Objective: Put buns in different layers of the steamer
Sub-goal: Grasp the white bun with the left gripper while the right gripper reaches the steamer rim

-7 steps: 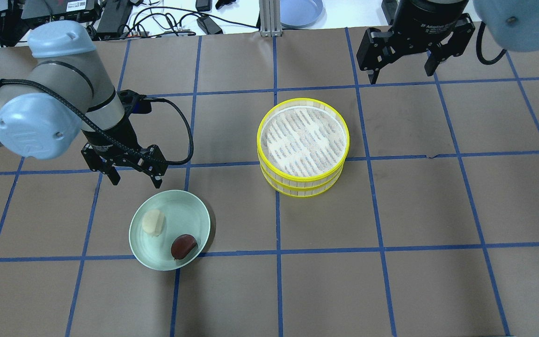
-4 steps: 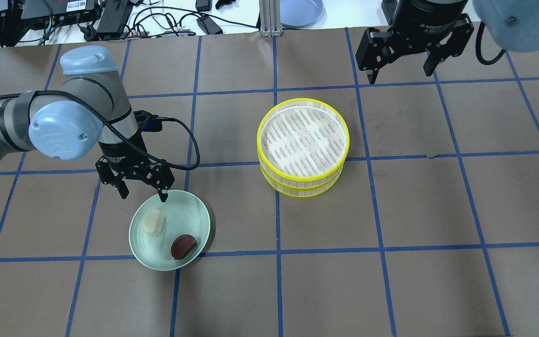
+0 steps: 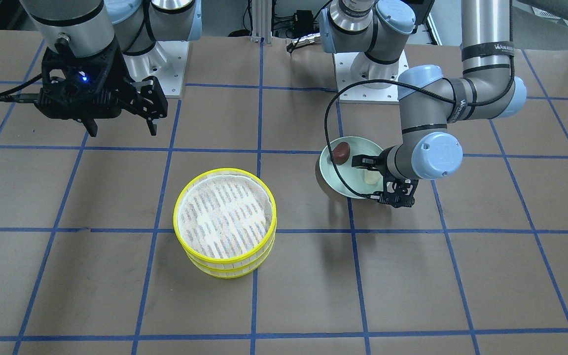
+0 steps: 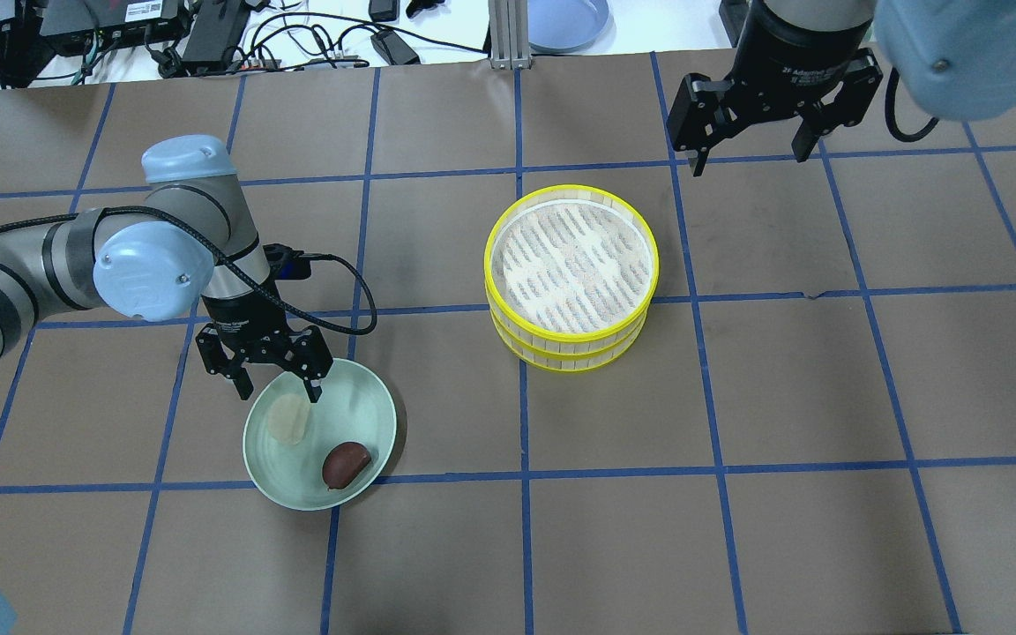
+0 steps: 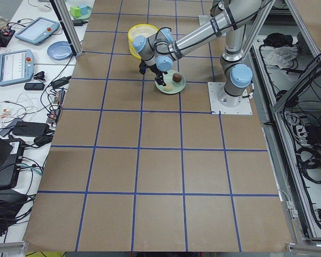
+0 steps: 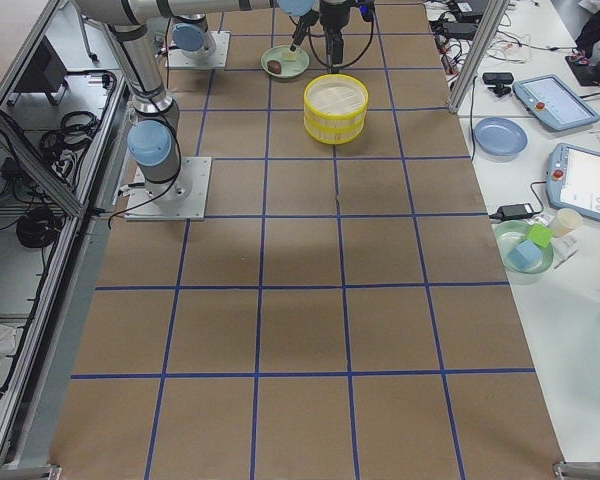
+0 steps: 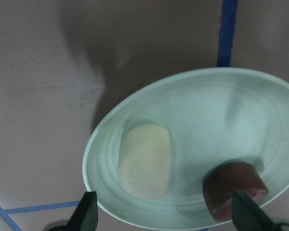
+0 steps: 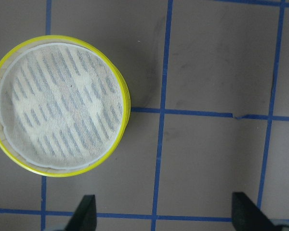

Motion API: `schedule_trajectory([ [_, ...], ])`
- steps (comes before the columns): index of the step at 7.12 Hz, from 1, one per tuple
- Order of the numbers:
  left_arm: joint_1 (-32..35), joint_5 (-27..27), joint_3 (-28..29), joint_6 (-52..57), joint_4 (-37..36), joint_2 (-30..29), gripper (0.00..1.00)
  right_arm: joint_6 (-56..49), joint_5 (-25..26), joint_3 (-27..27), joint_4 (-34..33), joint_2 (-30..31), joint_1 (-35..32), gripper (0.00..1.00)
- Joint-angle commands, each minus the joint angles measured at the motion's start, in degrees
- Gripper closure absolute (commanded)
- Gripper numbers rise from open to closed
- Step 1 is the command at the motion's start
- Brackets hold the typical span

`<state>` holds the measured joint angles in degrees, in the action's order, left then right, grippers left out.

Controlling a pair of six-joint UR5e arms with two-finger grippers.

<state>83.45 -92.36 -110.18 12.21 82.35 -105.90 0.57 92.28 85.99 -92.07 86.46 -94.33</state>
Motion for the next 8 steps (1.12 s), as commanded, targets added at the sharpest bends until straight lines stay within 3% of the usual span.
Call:
schedule_trajectory([
  [1, -0.13, -0.18, -0.21, 0.19, -0.96, -2.37, 0.08, 6.59, -0.17, 8.44, -12.45, -3.11, -0.41, 0.00],
  [3, -0.13, -0.28, -0.12, 0.27, -1.05, -3.51, 0.13, 6.99, -2.00, 11.12, -19.96, -10.39, -0.85, 0.00],
  [6, -0.13, -0.36, -0.12, 0.97, -1.49, -4.05, 0.16, 7.08, -2.02, 11.13, -20.17, -15.00, -1.03, 0.00],
  [7, -0.13, -0.28, -0.12, 0.98, -1.58, -4.05, 0.24, 6.55, -1.93, 11.13, -20.17, -15.35, -1.03, 0.12],
  [8, -0.13, -0.28, 0.05, 0.98, -1.49, -4.39, 0.35, 6.98, -1.93, 11.21, -19.30, -15.35, -1.03, 0.47],
])
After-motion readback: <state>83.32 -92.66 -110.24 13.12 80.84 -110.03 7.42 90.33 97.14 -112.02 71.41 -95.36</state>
